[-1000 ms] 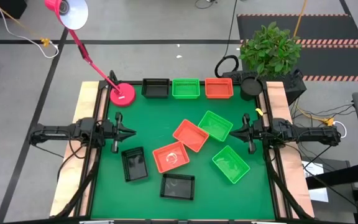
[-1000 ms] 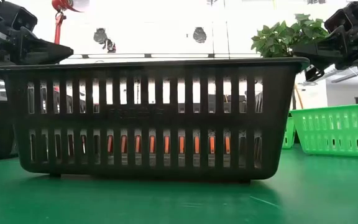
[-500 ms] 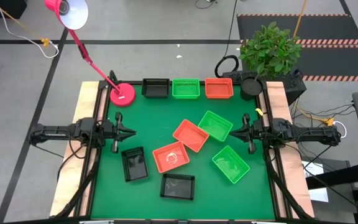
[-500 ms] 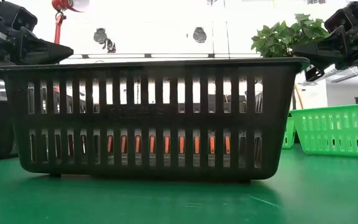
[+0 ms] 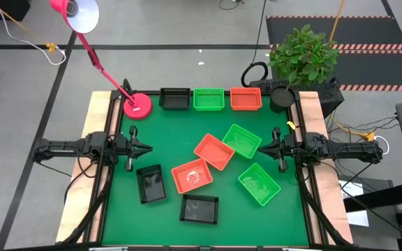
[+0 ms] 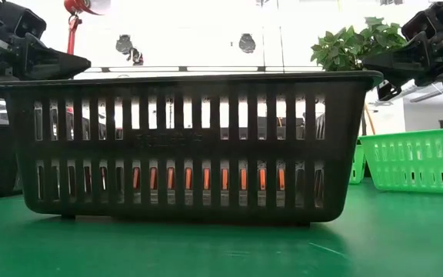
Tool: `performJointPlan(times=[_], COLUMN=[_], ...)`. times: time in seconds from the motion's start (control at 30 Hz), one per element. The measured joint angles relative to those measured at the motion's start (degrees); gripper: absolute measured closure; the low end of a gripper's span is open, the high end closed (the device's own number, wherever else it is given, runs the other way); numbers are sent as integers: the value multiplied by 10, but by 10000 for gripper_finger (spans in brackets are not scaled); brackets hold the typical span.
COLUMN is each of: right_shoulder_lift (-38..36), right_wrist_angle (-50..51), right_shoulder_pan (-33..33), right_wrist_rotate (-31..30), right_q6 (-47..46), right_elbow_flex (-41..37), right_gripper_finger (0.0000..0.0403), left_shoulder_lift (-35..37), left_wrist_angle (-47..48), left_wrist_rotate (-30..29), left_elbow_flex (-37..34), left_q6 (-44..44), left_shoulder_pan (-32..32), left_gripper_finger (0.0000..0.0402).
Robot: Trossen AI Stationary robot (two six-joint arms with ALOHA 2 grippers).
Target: Stack baskets by color
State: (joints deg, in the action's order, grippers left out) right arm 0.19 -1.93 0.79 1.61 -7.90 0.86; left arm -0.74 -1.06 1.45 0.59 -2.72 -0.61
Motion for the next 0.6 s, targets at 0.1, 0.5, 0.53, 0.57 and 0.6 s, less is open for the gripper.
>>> performJointPlan(times=[0.1,0.5,0.53,0.57,0.6], right_shoulder_lift=[0,0,0,2,4], right_wrist_angle=[0,0,1,1,1], right_shoulder_pan=[0,0,0,0,0], right_wrist_rotate=[0,-2,-2,-2,-2], right_q6=[0,30,45,62,73], right_elbow_flex=[0,0,0,0,0], right_gripper_finger=[403,403,403,403,403], left_shoulder_lift=[0,0,0,0,0], left_wrist_angle=[0,0,0,0,0], left_wrist_rotate=[0,0,0,0,0], left_elbow_flex=[0,0,0,0,0], left_q6=[0,0,0,0,0], left_shoulder_pan=[0,0,0,0,0], left_gripper_finger=[364,364,364,364,364])
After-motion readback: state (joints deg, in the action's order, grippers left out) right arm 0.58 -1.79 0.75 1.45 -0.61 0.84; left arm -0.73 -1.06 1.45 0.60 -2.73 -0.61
